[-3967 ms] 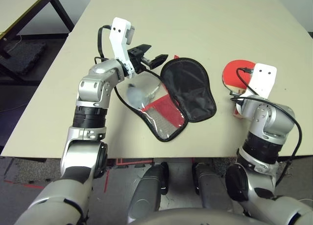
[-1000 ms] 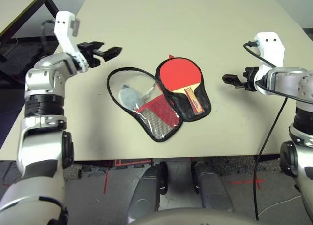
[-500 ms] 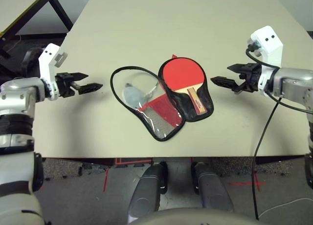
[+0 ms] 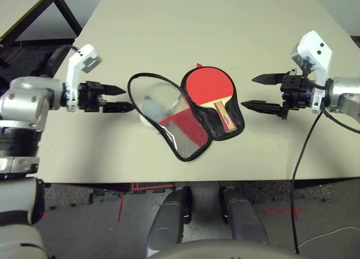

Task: Store the ping-pong paddle in its case and zip it.

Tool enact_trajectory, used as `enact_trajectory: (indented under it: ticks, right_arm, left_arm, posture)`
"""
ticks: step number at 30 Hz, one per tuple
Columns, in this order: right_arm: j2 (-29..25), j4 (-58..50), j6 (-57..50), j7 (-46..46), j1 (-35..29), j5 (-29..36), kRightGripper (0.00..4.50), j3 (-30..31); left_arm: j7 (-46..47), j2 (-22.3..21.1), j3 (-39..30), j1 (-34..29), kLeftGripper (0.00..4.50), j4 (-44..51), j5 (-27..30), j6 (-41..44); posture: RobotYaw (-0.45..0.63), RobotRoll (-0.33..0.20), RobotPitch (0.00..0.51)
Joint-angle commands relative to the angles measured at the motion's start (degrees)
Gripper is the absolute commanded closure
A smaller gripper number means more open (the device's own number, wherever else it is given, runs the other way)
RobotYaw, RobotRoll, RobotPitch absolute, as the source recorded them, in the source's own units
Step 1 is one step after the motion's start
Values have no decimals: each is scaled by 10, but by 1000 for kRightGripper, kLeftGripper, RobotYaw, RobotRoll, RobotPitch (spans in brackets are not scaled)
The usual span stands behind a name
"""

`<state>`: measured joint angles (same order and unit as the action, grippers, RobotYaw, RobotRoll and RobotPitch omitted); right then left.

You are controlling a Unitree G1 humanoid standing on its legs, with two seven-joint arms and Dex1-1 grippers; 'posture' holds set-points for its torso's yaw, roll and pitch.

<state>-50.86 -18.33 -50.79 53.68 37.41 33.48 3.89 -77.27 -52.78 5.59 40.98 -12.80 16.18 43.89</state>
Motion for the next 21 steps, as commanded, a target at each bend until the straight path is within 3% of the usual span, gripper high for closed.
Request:
enact_trajectory:
  ticks: [1,9,17,21]
  right_arm:
    - [2,-20,-12,5,10,3,22,10]
    - [-20,0,-51,-9,25,0,22,-21]
    - [-16,25,-126,-40,47,16,22,-45]
    - [2,30,-217,-72,59,44,22,-62]
  left_arm:
    - [-4,22,20,38,0,24,16,30]
    - [13,97,26,148,0,-45,24,33]
    - [95,214,29,226,0,-241,-35,-111]
    - [112,248,18,248,0,-305,-48,-158]
  posture:
    - [-66,0,202]
    - [-95,0,207]
    - [-107,0,206]
    - [-118,0,209]
